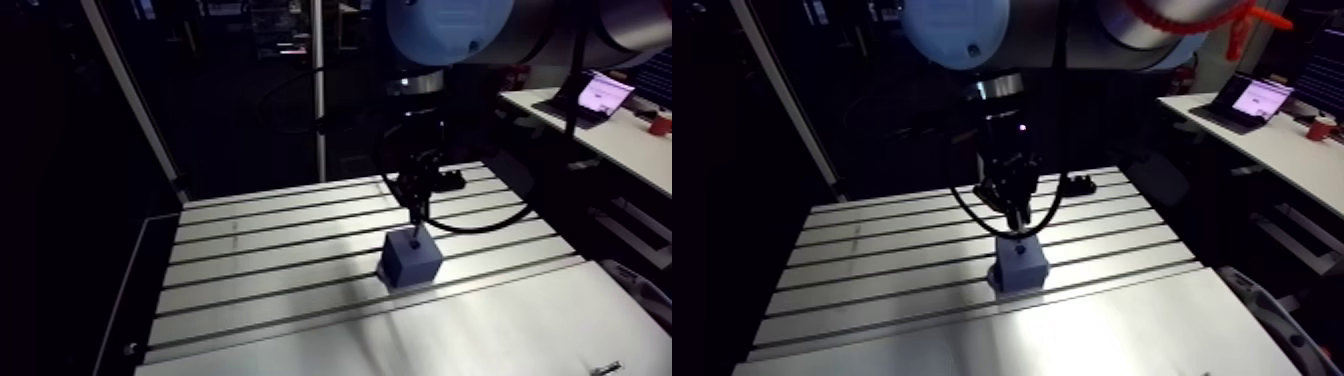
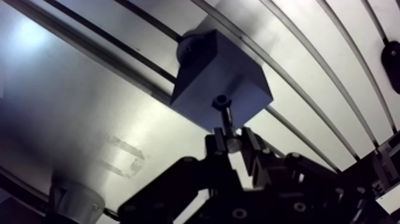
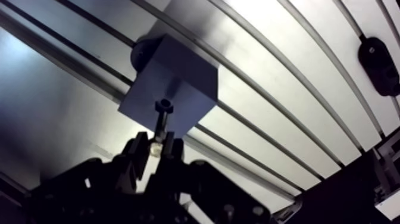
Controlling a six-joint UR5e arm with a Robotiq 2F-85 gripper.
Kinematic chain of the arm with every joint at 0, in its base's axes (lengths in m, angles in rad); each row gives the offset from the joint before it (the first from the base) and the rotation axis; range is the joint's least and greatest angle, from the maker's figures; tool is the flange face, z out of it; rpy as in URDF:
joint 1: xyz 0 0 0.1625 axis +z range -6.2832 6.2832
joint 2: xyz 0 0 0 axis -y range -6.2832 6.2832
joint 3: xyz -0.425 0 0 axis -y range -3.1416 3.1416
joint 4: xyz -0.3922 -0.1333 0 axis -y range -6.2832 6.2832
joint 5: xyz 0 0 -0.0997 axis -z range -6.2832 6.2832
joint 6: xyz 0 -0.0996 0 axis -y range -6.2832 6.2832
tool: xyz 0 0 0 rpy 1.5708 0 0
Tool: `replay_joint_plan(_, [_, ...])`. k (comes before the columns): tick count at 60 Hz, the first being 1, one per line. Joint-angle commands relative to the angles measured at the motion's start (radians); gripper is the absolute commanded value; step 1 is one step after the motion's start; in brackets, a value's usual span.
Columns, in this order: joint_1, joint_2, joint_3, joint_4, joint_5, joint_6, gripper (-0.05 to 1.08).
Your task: Pick up the M10 bolt and insert it into the hex recess until seated.
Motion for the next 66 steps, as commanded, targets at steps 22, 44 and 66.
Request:
replay_joint_plan(22, [-0.004, 0.002, 0.016, -0.002, 0.0, 0.005, 0.78])
replay_joint_plan(44, [-0.009, 0.005, 0.017, -0.002, 0.003, 0.006, 0.78])
replay_joint_plan(66, [-0.007, 0.012, 0.019, -0.032, 0.005, 0.003, 0.78])
